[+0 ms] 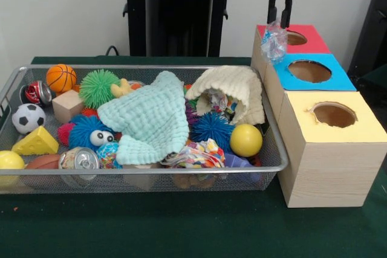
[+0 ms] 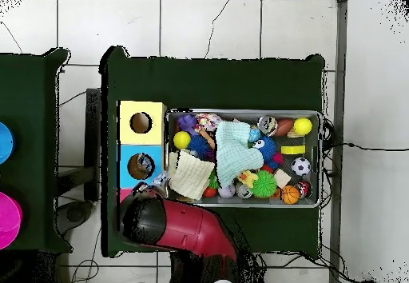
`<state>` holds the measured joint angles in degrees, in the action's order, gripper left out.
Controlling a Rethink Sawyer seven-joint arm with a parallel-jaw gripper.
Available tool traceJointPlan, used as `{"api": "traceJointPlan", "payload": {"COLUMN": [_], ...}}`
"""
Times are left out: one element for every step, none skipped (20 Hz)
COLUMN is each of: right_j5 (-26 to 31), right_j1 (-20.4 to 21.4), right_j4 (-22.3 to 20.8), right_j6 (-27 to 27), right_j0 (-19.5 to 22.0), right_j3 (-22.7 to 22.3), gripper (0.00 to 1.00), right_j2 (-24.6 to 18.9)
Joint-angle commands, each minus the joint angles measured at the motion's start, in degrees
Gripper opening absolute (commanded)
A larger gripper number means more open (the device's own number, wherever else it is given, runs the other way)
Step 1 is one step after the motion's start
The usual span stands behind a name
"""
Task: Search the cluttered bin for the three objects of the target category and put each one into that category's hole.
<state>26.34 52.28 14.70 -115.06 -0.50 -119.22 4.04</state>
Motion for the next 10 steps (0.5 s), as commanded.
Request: {"api": "traceJointPlan", "payload": {"right_j5": [2.0,1.9,1.6,1.4,1.1,1.1,1.1,1.1,1.2,0.8], "right_j1": [-1.2,-1.4,-1.6,-1.8,-1.9,-2.1,-2.1,-2.0,-1.9,-2.3], "right_j4": [5.2,5.6,5.9,6.1,6.4,6.7,6.9,7.0,7.1,7.3], "right_j6": [-18.1,-18.6,-18.7,-18.7,-18.7,-18.9,-19.0,-19.1,-19.2,-19.2], "right_j0": [-2.4,-2.9,-3.1,-3.3,-3.3,-3.5,-3.7,-4.0,-4.2,-4.5], "right_j3": [-2.5,-2.4,-2.4,-2.4,-2.5,-2.1,-2.0,-1.6,-1.2,-0.5], "gripper": [0.0,0.0,0.0,0.0,0.0,0.0,0.0,0.0,0.0,0.0], "right_j2": [1.9,1.9,1.8,1.7,1.6,1.6,1.6,1.8,1.9,1.9]}}
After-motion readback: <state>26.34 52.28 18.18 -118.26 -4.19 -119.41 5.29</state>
